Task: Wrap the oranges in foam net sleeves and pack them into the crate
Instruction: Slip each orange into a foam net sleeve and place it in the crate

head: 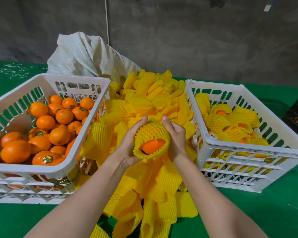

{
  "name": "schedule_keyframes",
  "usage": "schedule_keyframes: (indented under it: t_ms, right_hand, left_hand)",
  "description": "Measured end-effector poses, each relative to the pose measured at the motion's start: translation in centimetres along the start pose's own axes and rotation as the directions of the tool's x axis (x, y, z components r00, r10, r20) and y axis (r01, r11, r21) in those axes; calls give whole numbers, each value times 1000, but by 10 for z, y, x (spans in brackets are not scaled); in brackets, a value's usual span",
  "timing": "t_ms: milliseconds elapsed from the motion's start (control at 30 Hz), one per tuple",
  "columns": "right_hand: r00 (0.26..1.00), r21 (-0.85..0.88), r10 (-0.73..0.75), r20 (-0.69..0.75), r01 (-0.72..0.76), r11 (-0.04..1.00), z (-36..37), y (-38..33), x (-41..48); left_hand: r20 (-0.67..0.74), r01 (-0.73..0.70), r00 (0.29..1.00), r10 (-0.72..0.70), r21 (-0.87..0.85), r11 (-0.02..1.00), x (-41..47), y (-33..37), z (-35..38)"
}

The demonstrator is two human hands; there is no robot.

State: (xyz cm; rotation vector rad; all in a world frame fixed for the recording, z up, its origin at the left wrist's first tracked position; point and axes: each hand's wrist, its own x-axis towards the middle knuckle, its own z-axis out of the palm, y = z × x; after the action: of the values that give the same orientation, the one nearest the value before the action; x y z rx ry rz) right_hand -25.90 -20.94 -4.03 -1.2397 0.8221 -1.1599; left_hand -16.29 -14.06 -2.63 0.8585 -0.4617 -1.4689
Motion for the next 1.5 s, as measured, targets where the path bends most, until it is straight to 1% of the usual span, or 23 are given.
schedule_keyframes:
  t_ms: [67,100,167,200,300,400,433,467,533,567,600,733,867,933,1000,1100,1133,1200,1267,1333,1367,1433,1500]
  right_hand:
    - [999,8,30,-37,-29,1000,-2,7,-1]
    - [998,-21,38,-46,-39,999,-5,10,-2]
    - [998,-120,54,-33,-57,991,-12,13,-3]
    - [997,-157,78,-19,-80,984,-16,12,-5]
    - [984,-190,158,78,-141,972,-25,5,-13]
    - [925,-72,219,311,-206,976,-26,-2,-28]
    - [908,-40,215,359,-216,976,-25,-4,-32]
    - [903,-25,205,379,-212,977,-23,-5,-36]
    - [908,-2,183,377,-196,981,-19,-6,-41]
    - [911,7,172,375,-188,982,-17,-6,-43]
    - [913,6,164,373,-179,984,-16,-5,-46]
    - [922,32,161,352,-184,982,-11,-5,-52]
    - [943,20,104,316,-117,993,-10,-10,-45]
    - [955,-4,50,294,-51,999,-17,-14,-37]
    - [963,-51,-54,266,70,996,-31,-23,-27]
    - [964,-123,-149,219,179,976,-60,-47,-8]
    - [969,-146,-172,178,199,969,-72,-53,2]
    - [971,-212,-236,44,240,947,-98,-64,29]
    - [959,-283,-264,-100,227,932,-124,-71,63]
    - [957,-366,-228,-180,149,918,-146,-75,98]
    - [960,-423,-193,-202,92,901,-154,-74,116]
    - [965,-571,-117,-234,-38,820,-164,-68,147]
    - [967,-735,-83,-242,-127,666,-167,-57,171]
  left_hand:
    - [-33,-22,999,20,-33,999,1,-4,3]
    - [-53,-41,998,41,-2,999,1,-6,4]
    - [-65,-89,993,99,143,986,-1,-6,4]
    - [-62,-127,987,147,254,959,-2,-6,4]
    - [-15,-288,936,352,543,789,-5,-2,1]
    - [51,-363,893,448,669,649,-6,-4,3]
    - [50,-366,888,458,680,635,-6,-6,4]
    - [14,-349,892,451,654,671,-5,-7,6]
    - [-166,-257,913,373,477,840,-2,-3,11]
    - [-252,-230,905,341,385,894,0,0,13]
    - [-308,-219,889,338,360,907,2,3,12]
    - [-330,-260,835,440,468,844,8,10,11]
    - [-276,-286,832,481,529,799,15,13,21]
    - [-256,-332,794,551,577,746,21,10,30]
    - [-258,-385,732,631,607,695,27,5,40]
    - [-282,-441,687,669,570,693,40,-10,57]
    - [-257,-447,683,683,592,670,45,-18,61]
    - [-109,-455,697,709,696,555,55,-35,72]
    - [111,-485,717,688,789,378,67,-48,88]
    - [312,-513,723,616,840,176,84,-53,107]
    - [377,-509,737,561,855,95,93,-55,117]
    - [398,-458,797,453,888,26,108,-60,132]
    - [339,-387,839,426,922,27,117,-64,134]
